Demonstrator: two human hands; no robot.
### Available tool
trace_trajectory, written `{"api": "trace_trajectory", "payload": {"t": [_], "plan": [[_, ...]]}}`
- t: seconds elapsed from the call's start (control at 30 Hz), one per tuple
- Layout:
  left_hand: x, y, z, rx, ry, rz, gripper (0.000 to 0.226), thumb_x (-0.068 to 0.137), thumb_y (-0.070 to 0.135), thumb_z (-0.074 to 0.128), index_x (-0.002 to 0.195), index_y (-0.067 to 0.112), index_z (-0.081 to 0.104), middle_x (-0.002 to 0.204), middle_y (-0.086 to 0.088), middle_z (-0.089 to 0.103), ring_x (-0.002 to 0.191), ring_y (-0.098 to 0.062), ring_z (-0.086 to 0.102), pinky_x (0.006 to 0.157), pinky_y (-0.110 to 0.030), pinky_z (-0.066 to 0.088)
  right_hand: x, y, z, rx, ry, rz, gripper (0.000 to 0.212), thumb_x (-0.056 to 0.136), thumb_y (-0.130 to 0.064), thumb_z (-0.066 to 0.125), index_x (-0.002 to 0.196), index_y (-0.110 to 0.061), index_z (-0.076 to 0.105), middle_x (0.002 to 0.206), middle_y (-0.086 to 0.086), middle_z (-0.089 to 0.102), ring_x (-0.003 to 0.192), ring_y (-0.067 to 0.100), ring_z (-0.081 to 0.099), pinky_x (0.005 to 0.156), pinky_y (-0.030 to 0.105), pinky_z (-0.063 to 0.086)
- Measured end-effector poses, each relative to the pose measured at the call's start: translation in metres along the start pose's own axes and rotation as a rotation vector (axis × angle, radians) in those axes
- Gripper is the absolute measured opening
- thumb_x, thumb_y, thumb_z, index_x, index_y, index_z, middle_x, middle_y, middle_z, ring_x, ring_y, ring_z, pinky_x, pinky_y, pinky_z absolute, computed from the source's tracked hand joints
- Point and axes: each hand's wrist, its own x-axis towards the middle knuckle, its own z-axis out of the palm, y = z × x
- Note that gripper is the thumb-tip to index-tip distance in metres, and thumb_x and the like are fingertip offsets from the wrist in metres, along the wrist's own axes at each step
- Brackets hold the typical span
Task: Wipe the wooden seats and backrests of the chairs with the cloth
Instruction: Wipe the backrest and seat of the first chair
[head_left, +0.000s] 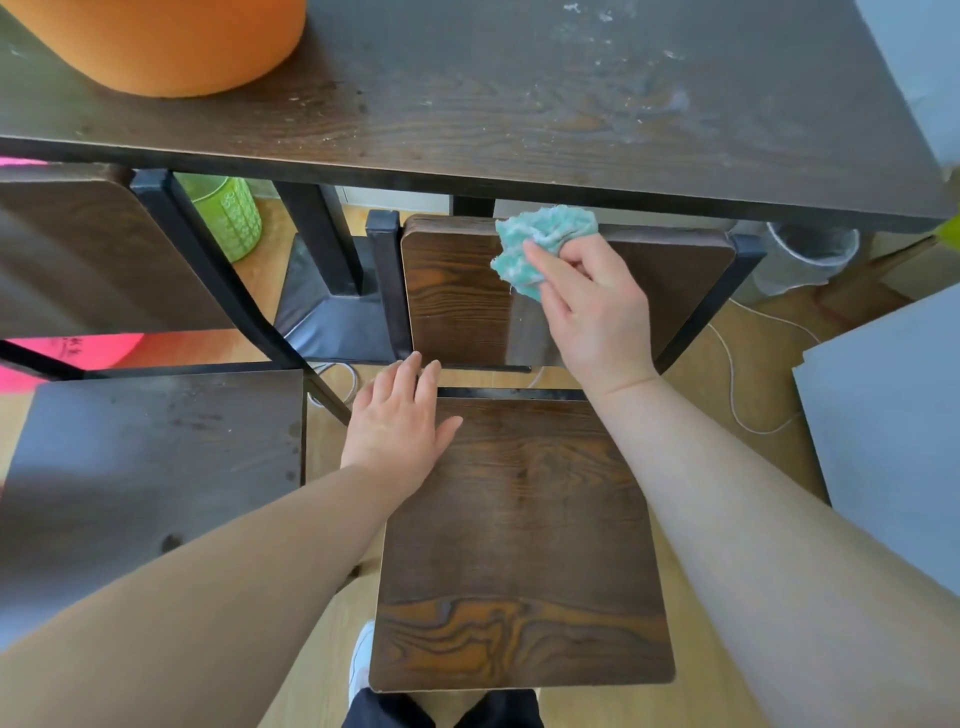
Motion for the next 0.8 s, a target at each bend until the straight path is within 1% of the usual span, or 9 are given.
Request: {"api": "trace_trajectory", "payload": {"t": [0.07,0.2,0.27,0.33,0.37,0.5,0.67,0.77,0.8], "plan": [[0.002,0.002,0.004,0.016,-0.017,0.004,0.072,0.096,0.058,0.034,0.152,0.018,0.017,0.159,-0.007,0.022,0.142,-0.028,0.025,0.115,-0.043,0.027,-0.006,0.004,0.007,0.014,-0.033,-0.005,0.024,0.093,-0.023,0.063,0.113,-0.008,0.064,0.110,0.005,0.064,0.107,0.013,0.060,0.080,0.018,0.054],[0.005,0.007,0.013,0.043,-0.039,0.004,0.070,0.096,0.058,0.035,0.152,0.019,0.018,0.160,-0.007,0.019,0.143,-0.028,0.022,0.113,-0.042,0.026,-0.022,0.015,0.029,0.144,-0.097,0.161,0.013,0.096,-0.033,0.057,0.096,-0.020,0.057,0.101,-0.007,0.058,0.097,0.003,0.055,0.068,0.009,0.048],[0.007,0.009,0.017,0.054,-0.043,0.017,0.070,0.096,0.058,0.035,0.152,0.018,0.017,0.160,-0.007,0.018,0.144,-0.028,0.021,0.113,-0.042,0.025,-0.035,0.024,0.040,0.038,-0.164,0.085,0.013,0.095,-0.025,0.058,0.099,-0.014,0.061,0.099,-0.002,0.058,0.091,0.005,0.053,0.067,0.011,0.047],[0.008,0.010,0.021,0.063,-0.044,0.024,0.071,0.096,0.057,0.036,0.152,0.018,0.017,0.160,-0.007,0.018,0.144,-0.027,0.021,0.113,-0.042,0.025,-0.050,0.036,0.053,-0.035,-0.214,-0.028,0.017,0.092,-0.016,0.061,0.106,-0.006,0.064,0.100,0.007,0.059,0.090,0.017,0.056,0.065,0.028,0.055],[0.009,0.010,0.023,0.064,-0.044,0.024,0.071,0.096,0.057,0.037,0.152,0.018,0.018,0.159,-0.007,0.019,0.143,-0.028,0.021,0.113,-0.042,0.025,-0.056,0.040,0.058,-0.025,-0.256,0.008,0.017,0.094,-0.017,0.060,0.107,-0.007,0.064,0.099,0.006,0.058,0.089,0.017,0.055,0.067,0.032,0.055],[0.009,0.011,0.028,0.062,-0.043,0.020,0.072,0.096,0.057,0.038,0.152,0.018,0.018,0.159,-0.007,0.021,0.143,-0.027,0.022,0.112,-0.041,0.025,-0.069,0.040,0.067,0.030,-0.378,0.138,0.028,0.099,-0.023,0.042,0.113,-0.022,0.067,0.097,-0.008,0.046,0.088,0.008,0.041,0.073,0.023,0.037],[0.003,0.012,0.027,0.064,-0.028,0.015,0.071,0.096,0.057,0.037,0.152,0.017,0.018,0.159,-0.007,0.021,0.142,-0.028,0.023,0.112,-0.042,0.026,-0.076,0.040,0.068,-0.104,-0.543,0.102,0.036,0.097,-0.010,0.039,0.123,-0.019,0.062,0.110,0.004,0.051,0.097,0.019,0.042,0.076,0.031,0.038],[-0.002,0.014,0.019,0.045,-0.002,0.004,0.071,0.096,0.057,0.038,0.151,0.017,0.019,0.158,-0.007,0.023,0.141,-0.028,0.026,0.112,-0.042,0.027,-0.078,0.034,0.065,-0.059,-0.483,0.198,0.013,0.100,-0.024,0.046,0.103,-0.019,0.058,0.101,-0.008,0.050,0.091,0.014,0.048,0.072,0.029,0.041],[-0.004,0.015,0.015,0.038,0.005,0.002,0.072,0.096,0.057,0.038,0.152,0.017,0.018,0.158,-0.007,0.023,0.141,-0.028,0.026,0.112,-0.042,0.027,-0.078,0.031,0.062,-0.037,-0.443,0.223,0.015,0.101,-0.033,0.046,0.093,-0.022,0.052,0.093,-0.015,0.047,0.086,0.008,0.048,0.068,0.024,0.040]]}}
